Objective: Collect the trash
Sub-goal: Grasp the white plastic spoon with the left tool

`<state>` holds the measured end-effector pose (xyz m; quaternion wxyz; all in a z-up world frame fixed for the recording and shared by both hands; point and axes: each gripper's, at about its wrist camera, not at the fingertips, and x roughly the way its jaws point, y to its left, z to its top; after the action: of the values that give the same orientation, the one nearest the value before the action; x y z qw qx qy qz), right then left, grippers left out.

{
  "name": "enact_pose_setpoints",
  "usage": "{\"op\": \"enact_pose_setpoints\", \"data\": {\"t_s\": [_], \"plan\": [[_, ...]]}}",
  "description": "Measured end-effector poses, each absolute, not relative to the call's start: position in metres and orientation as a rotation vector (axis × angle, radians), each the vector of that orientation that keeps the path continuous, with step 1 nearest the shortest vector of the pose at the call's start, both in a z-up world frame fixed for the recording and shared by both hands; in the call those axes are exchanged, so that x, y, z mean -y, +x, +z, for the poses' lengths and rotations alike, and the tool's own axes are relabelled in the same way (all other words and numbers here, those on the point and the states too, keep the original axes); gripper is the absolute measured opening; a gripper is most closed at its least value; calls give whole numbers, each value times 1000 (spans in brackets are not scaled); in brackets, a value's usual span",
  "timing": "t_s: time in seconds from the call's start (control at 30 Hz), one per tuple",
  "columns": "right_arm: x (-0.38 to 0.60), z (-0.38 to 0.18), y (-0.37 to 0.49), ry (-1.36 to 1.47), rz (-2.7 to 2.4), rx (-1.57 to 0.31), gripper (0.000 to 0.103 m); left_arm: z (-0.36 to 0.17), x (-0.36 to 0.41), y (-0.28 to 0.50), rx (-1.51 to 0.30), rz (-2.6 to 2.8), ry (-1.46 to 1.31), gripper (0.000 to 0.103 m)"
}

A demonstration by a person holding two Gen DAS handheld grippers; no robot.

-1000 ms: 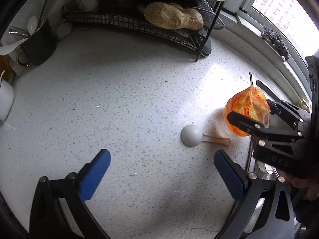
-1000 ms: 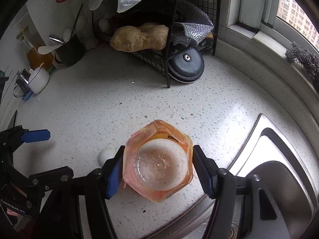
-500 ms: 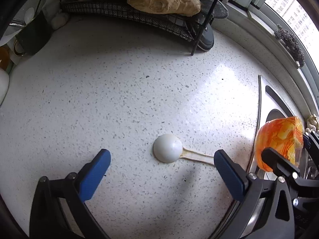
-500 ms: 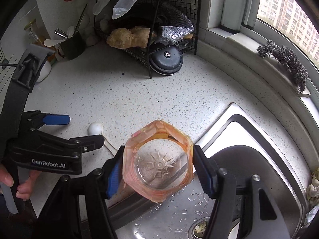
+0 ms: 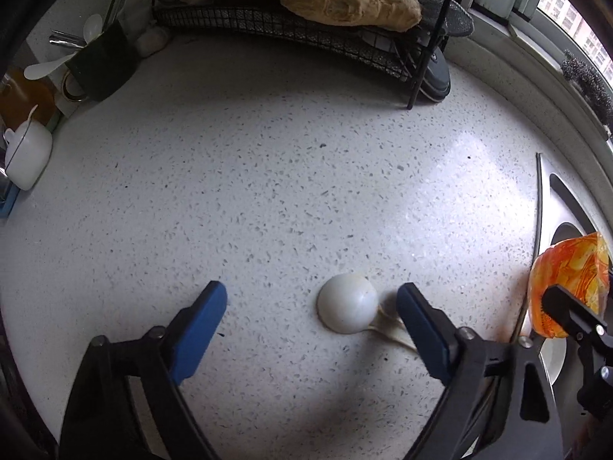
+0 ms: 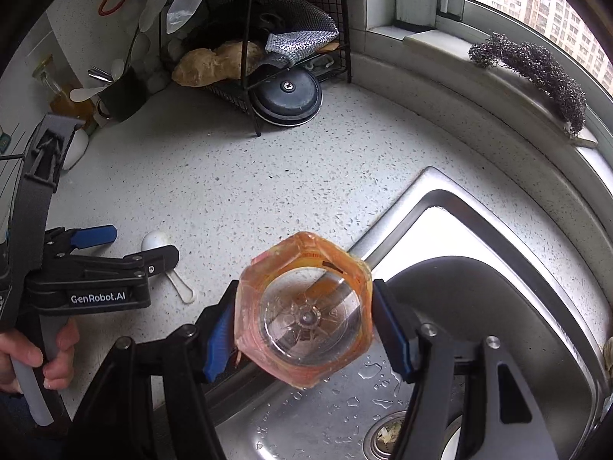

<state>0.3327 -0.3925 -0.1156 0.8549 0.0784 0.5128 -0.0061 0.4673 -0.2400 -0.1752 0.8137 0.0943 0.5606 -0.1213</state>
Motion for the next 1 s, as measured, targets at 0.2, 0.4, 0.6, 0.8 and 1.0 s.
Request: {"op": "enact_pose_setpoints", "data": {"t_s": [0.2, 0.4, 0.6, 0.8, 1.0], "plan": [[383, -112, 325, 166, 3, -1078, 63, -166, 237, 466, -1187, -260, 171, 27], [367, -111, 324, 121, 34, -1071, 63, -164, 226, 443, -1186, -324, 154, 25], [345, -103, 324, 98, 60, -1048, 63, -149, 216, 425, -1151, -354, 151, 25], [322, -94, 318, 97, 77, -1029, 63, -128, 190, 405, -1118, -365, 146, 24], [293, -84, 305, 88, 95, -1003, 63, -118, 149, 380, -1085, -335, 143, 24]]}}
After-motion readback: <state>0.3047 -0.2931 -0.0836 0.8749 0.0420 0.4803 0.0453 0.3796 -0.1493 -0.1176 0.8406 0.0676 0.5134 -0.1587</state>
